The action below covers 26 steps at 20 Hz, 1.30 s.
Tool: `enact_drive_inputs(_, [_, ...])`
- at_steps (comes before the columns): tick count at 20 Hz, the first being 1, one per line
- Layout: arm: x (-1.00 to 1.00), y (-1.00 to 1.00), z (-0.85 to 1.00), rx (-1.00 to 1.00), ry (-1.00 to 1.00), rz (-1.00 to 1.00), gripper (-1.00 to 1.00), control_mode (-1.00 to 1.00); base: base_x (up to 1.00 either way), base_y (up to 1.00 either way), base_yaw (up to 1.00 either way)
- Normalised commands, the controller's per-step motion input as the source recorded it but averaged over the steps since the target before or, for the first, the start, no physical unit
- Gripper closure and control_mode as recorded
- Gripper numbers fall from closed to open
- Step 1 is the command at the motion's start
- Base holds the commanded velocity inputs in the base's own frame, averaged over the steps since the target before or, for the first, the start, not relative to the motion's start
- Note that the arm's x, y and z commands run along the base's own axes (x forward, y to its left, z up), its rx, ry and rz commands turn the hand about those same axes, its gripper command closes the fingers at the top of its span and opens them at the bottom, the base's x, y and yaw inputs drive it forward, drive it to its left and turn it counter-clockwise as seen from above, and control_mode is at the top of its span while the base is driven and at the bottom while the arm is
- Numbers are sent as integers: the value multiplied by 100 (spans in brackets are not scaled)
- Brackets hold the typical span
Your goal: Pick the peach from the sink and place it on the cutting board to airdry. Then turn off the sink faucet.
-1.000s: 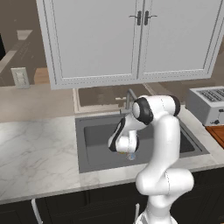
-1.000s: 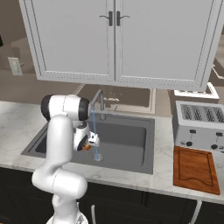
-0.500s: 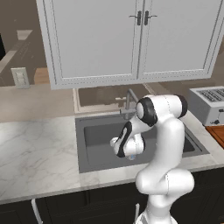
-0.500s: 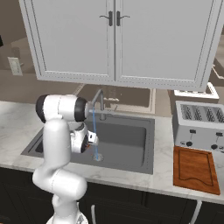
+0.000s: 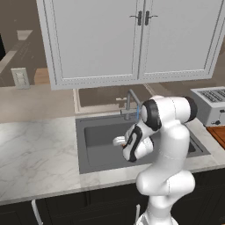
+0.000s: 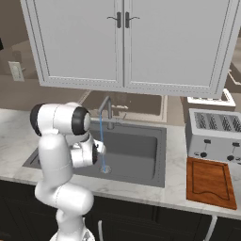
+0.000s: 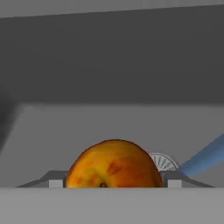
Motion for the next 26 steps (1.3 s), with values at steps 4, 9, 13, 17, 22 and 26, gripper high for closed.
enact_drive_inputs(4, [-14,0,39,0,-1,0,100,-100,0,0,0])
enact_drive_inputs(9, [-12,0,38,0,0,0,100,-100,0,0,0])
enact_drive_inputs(13, [-14,0,33,0,0,0,100,-100,0,0,0])
enact_drive_inputs(17, [-30,0,13,0,0,0,100,-100,0,0,0])
enact_drive_inputs(22, [-28,0,36,0,0,0,100,-100,0,0,0])
enact_drive_inputs(26, [-27,0,50,0,0,0,100,-100,0,0,0])
